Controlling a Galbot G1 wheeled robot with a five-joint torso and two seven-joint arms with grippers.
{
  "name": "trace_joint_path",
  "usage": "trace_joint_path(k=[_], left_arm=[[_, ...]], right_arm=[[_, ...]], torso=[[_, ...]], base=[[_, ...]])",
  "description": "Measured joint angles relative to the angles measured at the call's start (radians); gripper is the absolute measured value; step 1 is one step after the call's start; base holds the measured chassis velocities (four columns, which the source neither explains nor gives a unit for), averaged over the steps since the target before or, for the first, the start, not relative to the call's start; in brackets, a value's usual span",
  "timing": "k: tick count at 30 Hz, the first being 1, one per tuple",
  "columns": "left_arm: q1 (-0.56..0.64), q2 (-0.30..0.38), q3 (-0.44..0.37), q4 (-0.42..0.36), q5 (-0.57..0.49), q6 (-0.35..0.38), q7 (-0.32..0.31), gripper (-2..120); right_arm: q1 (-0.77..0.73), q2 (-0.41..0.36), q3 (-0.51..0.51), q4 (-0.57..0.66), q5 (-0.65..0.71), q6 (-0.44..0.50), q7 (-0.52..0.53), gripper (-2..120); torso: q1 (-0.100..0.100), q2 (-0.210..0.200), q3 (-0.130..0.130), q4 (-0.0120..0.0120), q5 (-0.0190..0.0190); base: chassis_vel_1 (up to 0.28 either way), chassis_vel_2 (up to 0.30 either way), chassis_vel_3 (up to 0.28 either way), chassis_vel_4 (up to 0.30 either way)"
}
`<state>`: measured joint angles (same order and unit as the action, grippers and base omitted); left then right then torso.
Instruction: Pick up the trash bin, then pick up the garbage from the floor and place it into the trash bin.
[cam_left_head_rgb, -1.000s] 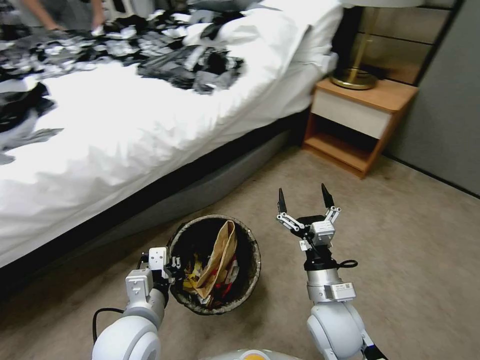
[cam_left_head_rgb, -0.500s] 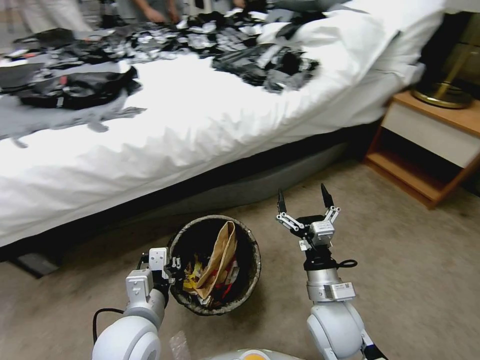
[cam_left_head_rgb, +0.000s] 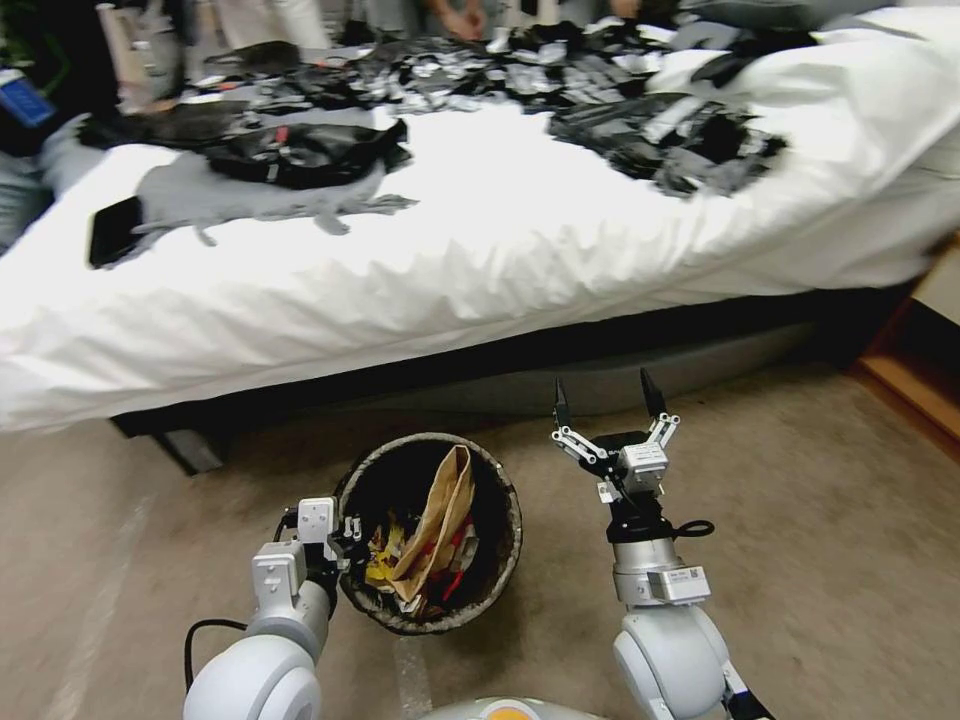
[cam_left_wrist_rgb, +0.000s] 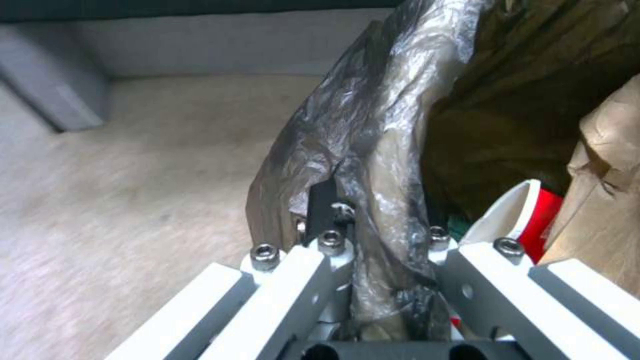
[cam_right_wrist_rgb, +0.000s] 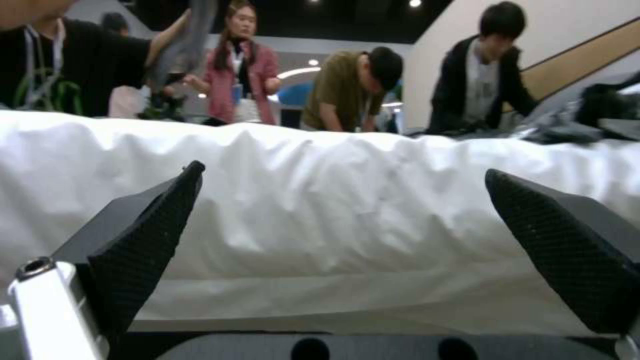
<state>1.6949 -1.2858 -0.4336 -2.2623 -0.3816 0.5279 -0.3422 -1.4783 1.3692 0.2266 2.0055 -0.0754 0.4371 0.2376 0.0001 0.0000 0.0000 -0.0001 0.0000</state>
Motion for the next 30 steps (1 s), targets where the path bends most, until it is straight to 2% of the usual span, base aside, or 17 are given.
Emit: trace_joint_path(k=[30], left_arm=[[-0.001,-0.001,-0.001,0.002,0.002,-0.002,0.002,1]], right_arm=[[-0.001,0.003,-0.005,-0.005,-0.003,0.006,-0.005,100]], torso=[[0.000,0.000,0.000,0.0000,0.0000]], base=[[0.125,0.126,0.119,0.123]])
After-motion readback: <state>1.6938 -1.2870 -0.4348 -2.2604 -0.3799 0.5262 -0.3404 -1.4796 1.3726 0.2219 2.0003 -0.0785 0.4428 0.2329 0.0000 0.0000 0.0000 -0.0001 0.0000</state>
